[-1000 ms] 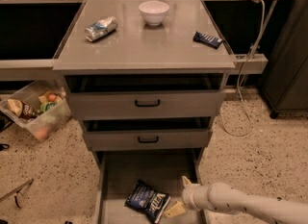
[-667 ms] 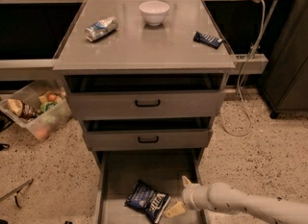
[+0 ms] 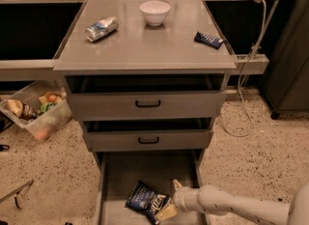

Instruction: Pick blue chip bag from bottom drawer and place on counter

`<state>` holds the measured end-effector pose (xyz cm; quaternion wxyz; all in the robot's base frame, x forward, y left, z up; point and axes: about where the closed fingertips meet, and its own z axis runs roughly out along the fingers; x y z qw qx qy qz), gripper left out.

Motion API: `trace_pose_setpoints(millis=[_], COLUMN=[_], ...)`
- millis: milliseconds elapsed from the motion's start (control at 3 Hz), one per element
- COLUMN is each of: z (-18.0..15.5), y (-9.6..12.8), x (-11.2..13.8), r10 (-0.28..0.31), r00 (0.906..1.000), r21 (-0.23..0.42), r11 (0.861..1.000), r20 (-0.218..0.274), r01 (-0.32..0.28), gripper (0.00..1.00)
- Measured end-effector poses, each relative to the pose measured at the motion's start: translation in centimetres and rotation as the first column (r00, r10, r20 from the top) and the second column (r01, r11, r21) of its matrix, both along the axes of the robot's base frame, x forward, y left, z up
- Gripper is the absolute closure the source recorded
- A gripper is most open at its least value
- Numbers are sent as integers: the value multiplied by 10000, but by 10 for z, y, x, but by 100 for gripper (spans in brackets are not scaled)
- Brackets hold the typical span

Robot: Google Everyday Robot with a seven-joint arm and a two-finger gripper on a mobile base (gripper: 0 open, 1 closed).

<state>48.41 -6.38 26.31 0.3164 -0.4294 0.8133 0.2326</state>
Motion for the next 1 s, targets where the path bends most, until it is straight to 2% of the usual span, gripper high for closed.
trace_pose_setpoints(millis=[333, 1000], z=[-30, -110], y=[19, 69], x=[3, 3], r10=[83, -368], r00=[9999, 9962], r21=[292, 311], r11=[9995, 9987], r20=[-86, -784], r01=[-81, 393], gripper=[0, 0])
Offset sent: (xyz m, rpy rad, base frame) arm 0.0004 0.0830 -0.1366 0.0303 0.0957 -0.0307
